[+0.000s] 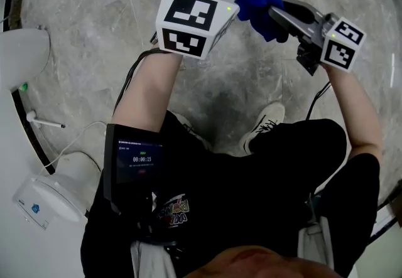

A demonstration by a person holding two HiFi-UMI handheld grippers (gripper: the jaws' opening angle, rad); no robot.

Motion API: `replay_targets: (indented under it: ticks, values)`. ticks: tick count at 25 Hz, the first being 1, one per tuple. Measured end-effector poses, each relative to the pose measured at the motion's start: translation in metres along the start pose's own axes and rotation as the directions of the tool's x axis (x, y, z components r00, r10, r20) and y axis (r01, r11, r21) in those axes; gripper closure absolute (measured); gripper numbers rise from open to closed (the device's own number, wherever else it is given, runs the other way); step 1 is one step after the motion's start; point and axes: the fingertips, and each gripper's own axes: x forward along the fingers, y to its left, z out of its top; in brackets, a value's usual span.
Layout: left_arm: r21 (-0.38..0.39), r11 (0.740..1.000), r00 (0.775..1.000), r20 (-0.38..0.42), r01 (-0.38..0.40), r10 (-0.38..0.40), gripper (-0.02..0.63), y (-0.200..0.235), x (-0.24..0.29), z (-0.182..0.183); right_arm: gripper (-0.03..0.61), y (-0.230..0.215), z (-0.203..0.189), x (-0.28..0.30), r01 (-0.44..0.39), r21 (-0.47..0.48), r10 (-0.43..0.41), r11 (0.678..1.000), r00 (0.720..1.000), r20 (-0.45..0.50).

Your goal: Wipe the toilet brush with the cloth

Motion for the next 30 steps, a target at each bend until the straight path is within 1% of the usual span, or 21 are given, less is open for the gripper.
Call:
replay_targets:
  ticks: [3, 6, 8, 11, 13, 15, 18, 22, 25, 27, 30]
  values:
    - [-0.001, 1.000, 1.000, -0.002, -0.001, 0.001, 0.561, 0.000, 0.000, 0.000, 0.505, 0.002, -0.009, 0.032, -0.025, 0.039, 0.026, 0.999, 0.999, -0.030]
    - [0.002, 1.000, 1.000, 0.002, -0.002, 0.002, 0.561, 0.000, -0.001, 0.000, 0.506, -0.007, -0.040, 0.067, -0.032, 0.055, 0.038, 0.998, 0.993, -0.111]
    - [-0.006, 1.000, 1.000, 0.010, -0.004, 0.004, 0.561, 0.000, -0.002, 0.002, 0.506, -0.019, -0.072, 0.085, -0.006, 0.057, 0.016, 0.998, 0.984, -0.178]
    - [-0.015, 1.000, 1.000, 0.020, -0.004, 0.005, 0.561, -0.001, -0.003, 0.004, 0.506, -0.043, -0.117, 0.104, 0.070, 0.056, -0.054, 0.996, 0.967, -0.249]
    - [-0.013, 1.000, 1.000, 0.020, -0.003, 0.003, 0.561, -0.001, -0.004, 0.003, 0.506, -0.059, -0.140, 0.113, 0.119, 0.058, -0.097, 0.991, 0.953, -0.287]
    - [-0.006, 1.000, 1.000, 0.011, -0.002, 0.002, 0.561, -0.001, -0.005, 0.000, 0.506, -0.069, -0.159, 0.120, 0.142, 0.046, -0.119, 0.989, 0.936, -0.332]
    - [0.004, 1.000, 1.000, 0.002, 0.002, -0.002, 0.561, -0.003, -0.006, -0.005, 0.505, -0.080, -0.183, 0.122, 0.152, 0.014, -0.134, 0.988, 0.908, -0.396]
    - [0.010, 1.000, 1.000, -0.005, -0.006, 0.006, 0.561, 0.000, -0.009, -0.008, 0.505, -0.087, -0.201, 0.118, 0.154, 0.021, -0.130, 0.988, 0.892, -0.434]
    - [0.006, 1.000, 1.000, -0.009, -0.015, 0.015, 0.561, 0.003, -0.011, -0.011, 0.505, -0.085, -0.210, 0.109, 0.136, 0.021, -0.112, 0.990, 0.883, -0.456]
    - [0.002, 1.000, 1.000, -0.008, -0.016, 0.016, 0.561, 0.004, -0.011, -0.012, 0.505, -0.083, -0.206, 0.096, 0.121, 0.038, -0.092, 0.992, 0.890, -0.446]
    - [0.000, 1.000, 1.000, -0.003, -0.010, 0.010, 0.561, 0.002, -0.010, -0.010, 0.506, -0.089, -0.187, 0.065, 0.125, 0.087, -0.081, 0.988, 0.913, -0.399]
